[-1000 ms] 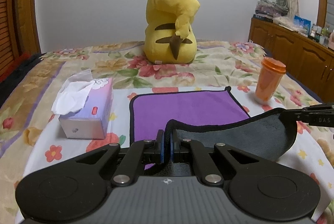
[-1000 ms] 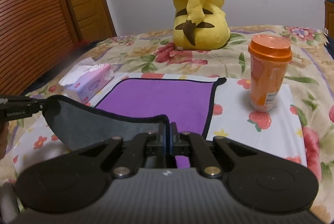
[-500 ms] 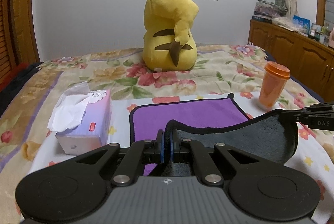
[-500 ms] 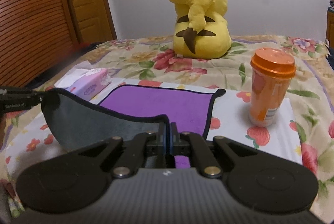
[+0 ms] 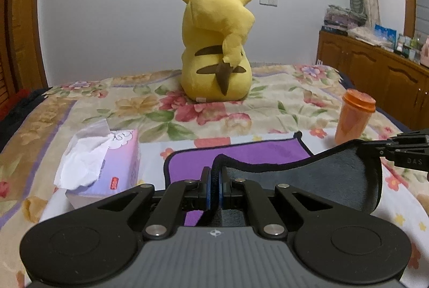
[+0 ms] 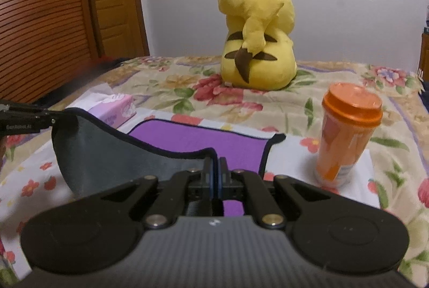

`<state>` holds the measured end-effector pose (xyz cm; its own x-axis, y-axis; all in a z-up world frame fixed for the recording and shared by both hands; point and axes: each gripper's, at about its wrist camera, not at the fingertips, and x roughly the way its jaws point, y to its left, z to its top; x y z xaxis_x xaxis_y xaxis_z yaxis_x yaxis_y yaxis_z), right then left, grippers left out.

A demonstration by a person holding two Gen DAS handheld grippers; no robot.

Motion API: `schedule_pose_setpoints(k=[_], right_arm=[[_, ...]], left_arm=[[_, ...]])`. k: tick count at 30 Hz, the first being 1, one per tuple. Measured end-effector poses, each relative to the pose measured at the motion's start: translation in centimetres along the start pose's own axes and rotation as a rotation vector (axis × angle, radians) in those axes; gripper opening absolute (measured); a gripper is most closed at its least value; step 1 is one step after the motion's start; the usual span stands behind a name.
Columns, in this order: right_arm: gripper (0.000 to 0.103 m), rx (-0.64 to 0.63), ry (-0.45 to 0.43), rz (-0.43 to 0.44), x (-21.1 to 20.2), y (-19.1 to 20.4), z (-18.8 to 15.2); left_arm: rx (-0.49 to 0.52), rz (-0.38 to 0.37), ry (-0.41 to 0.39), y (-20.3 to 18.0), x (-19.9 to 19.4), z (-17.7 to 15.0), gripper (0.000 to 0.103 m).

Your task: Fold towel

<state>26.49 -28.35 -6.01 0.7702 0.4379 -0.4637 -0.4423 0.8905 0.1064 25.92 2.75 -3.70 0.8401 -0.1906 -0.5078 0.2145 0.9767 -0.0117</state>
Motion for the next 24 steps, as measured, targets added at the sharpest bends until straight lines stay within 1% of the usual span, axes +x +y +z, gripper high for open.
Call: schedule_pose_setpoints(k=[3, 8, 14, 24], right_arm=[[0.004, -0.008, -0.014, -0.007, 0.0, -0.1, 0.4], [0.004, -0.037, -0.031, -0.025, 0.5, 0.0, 0.8], [0.004, -0.084, -0.044, -0.043, 1.4, -0.1, 1.7], [0.004, -0.116, -0.088, -0.08, 3.3, -0.7, 3.5]], left_arm=[[-0.013, 0.008, -0.01, 0.3, 0.4, 0.4, 0.008], [-0.003, 0.034, -0.027, 0.2, 1.3, 0.6, 0.008], [0.005, 0.054, -0.06, 0.4, 2.3, 1.9, 0.008], [0.027, 0.085, -0.106, 0.6, 4.0, 3.2, 0.008]])
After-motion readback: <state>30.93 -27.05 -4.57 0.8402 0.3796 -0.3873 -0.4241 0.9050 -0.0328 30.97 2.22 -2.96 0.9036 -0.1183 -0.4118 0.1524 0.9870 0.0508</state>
